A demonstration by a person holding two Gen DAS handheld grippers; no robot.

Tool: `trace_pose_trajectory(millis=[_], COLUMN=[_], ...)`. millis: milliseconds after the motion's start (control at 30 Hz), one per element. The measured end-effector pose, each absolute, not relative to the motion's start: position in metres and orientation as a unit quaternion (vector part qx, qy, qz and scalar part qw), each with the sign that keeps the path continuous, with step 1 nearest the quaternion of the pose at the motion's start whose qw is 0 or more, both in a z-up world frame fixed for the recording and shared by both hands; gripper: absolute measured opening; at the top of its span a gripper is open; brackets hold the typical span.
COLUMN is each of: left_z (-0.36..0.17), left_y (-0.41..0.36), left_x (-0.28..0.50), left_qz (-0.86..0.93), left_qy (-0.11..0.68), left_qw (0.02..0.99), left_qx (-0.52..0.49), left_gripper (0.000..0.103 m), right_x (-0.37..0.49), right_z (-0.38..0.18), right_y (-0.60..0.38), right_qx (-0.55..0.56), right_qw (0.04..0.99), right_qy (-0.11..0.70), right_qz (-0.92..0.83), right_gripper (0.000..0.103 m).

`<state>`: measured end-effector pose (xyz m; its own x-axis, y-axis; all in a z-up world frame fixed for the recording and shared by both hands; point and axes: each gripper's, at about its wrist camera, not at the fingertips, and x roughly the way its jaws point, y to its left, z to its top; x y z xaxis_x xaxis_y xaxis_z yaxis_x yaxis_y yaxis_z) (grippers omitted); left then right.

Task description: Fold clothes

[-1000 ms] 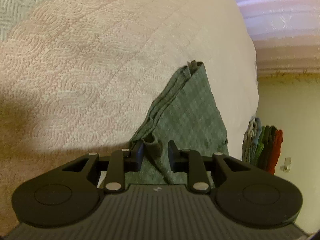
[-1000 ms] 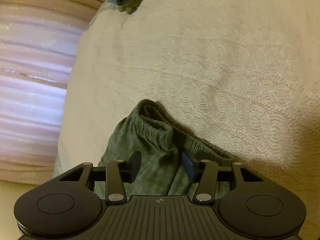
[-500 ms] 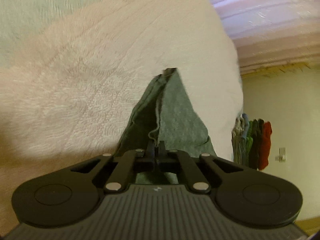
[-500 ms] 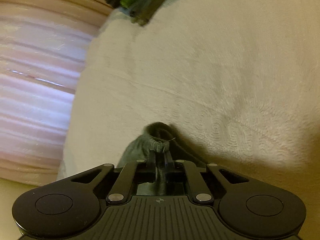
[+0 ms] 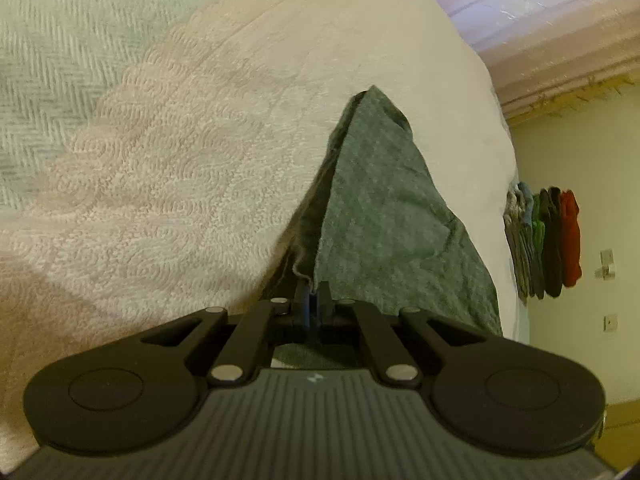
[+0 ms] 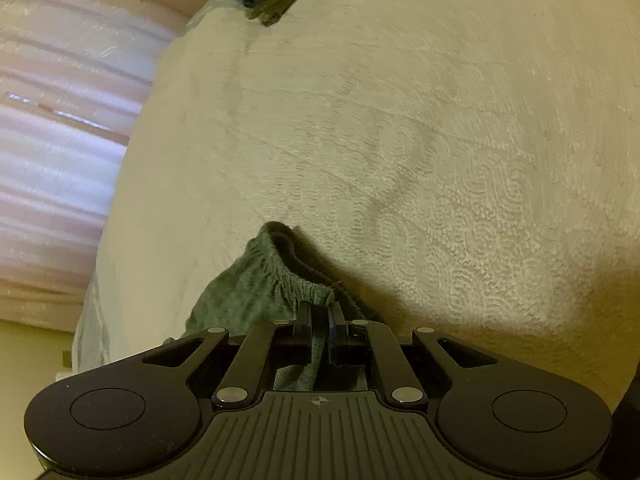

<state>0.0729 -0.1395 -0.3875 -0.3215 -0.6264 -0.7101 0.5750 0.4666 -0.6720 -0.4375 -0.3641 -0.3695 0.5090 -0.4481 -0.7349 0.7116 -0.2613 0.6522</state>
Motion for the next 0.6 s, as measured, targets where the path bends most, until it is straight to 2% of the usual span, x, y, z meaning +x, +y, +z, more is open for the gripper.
trace_pose_trajectory(millis=[600], left_z=[-0.409], left_y=[-0.128], left_x=[0.060], left_qz=[-0.505], left_qy=[0.624], left_qw=[0.596], left_qx=[0.020], left_gripper=[0.001], right_x=[-0.439], right_z=[-0.389], right_y=[-0.355], right_qx=[0.626], right_qw=[0.582], right_qy=[0.136], right_qz=[-0.500], right_gripper=[0.006])
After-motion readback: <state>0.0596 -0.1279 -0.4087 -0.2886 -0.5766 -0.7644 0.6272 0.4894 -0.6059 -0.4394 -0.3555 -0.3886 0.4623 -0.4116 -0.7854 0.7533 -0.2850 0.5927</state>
